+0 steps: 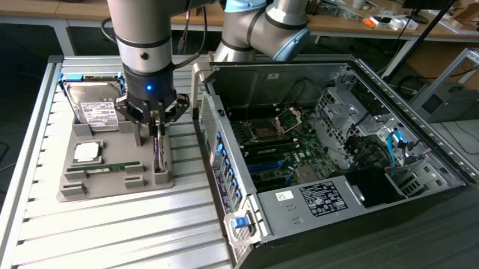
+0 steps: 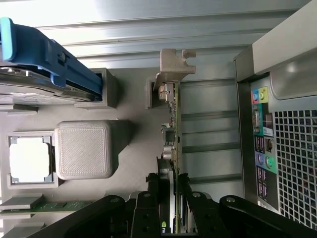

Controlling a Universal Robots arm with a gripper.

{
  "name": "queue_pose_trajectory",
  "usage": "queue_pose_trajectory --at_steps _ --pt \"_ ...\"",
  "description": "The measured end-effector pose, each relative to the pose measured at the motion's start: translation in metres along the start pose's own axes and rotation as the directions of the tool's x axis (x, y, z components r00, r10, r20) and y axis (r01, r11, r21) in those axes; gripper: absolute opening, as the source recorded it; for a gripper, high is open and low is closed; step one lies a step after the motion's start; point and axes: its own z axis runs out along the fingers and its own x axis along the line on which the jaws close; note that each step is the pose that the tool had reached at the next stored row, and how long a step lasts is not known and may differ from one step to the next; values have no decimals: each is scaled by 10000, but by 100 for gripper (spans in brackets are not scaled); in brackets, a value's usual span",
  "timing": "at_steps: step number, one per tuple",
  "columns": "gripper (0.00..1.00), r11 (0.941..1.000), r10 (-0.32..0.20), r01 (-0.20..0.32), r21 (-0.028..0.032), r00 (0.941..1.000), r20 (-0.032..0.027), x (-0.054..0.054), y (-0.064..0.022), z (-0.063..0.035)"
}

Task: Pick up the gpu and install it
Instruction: 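Pick up the gpu and move the gpu toward the slot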

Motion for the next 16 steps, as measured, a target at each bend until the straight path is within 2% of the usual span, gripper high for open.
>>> queue_pose_trajectory --at_steps 16 --pt "27 10000 0 0 0 10000 0 -1 2 -49"
